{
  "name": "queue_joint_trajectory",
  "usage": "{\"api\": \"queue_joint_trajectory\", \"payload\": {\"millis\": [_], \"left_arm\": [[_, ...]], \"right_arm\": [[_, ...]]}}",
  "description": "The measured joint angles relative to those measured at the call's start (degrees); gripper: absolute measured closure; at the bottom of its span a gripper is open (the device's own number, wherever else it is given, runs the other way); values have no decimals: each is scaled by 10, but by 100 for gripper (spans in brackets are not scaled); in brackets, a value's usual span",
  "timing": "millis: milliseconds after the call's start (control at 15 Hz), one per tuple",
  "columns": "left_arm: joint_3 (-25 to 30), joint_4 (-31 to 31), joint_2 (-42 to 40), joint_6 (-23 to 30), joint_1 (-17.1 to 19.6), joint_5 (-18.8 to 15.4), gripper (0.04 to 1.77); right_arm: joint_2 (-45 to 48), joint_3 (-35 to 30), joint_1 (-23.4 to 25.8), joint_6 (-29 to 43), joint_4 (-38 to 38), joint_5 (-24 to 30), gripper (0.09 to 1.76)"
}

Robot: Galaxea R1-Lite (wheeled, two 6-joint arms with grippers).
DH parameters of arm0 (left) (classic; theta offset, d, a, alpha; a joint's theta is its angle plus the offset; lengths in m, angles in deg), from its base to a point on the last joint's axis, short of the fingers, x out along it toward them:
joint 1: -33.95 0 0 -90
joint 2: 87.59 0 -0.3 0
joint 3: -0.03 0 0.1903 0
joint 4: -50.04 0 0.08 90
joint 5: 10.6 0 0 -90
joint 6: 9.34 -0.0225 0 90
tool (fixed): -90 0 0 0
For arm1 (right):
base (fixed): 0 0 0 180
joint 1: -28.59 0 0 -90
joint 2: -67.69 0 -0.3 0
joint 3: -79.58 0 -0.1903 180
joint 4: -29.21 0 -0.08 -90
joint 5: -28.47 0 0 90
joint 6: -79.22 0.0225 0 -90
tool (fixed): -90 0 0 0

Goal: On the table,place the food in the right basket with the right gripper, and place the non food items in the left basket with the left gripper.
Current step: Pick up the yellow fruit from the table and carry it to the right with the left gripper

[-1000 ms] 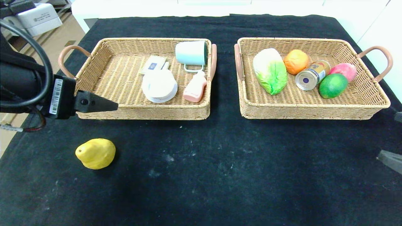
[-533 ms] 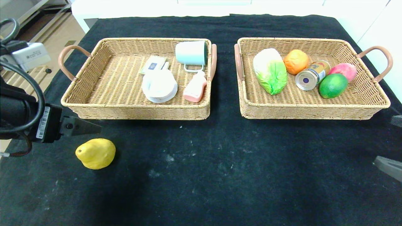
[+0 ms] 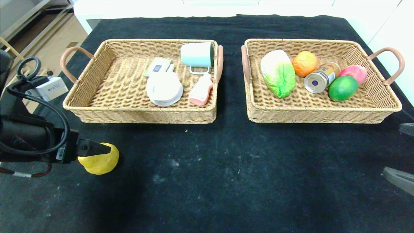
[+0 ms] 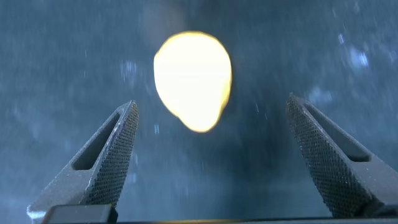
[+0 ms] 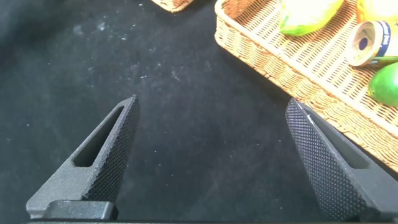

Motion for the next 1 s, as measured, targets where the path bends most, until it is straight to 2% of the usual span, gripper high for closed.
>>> {"api": "queue_joint_trajectory", "payload": {"millis": [133, 267, 600, 800, 1000], "left_arm": [[32, -36, 6, -1, 3, -3, 10], [49, -40, 14, 0, 3, -4, 10], [59, -44, 35, 1, 5, -5, 10], [60, -74, 45, 0, 10, -9, 9], [61, -76, 54, -5, 10, -10, 9]], "right_arm": [[0, -1, -2, 0, 0, 0, 14], [0, -2, -4, -1, 0, 0, 14], [-4, -2, -5, -1, 0, -1, 14], [-5, -2, -5, -1, 0, 0, 14], [-5, -2, -5, -1, 0, -1, 14]]}}
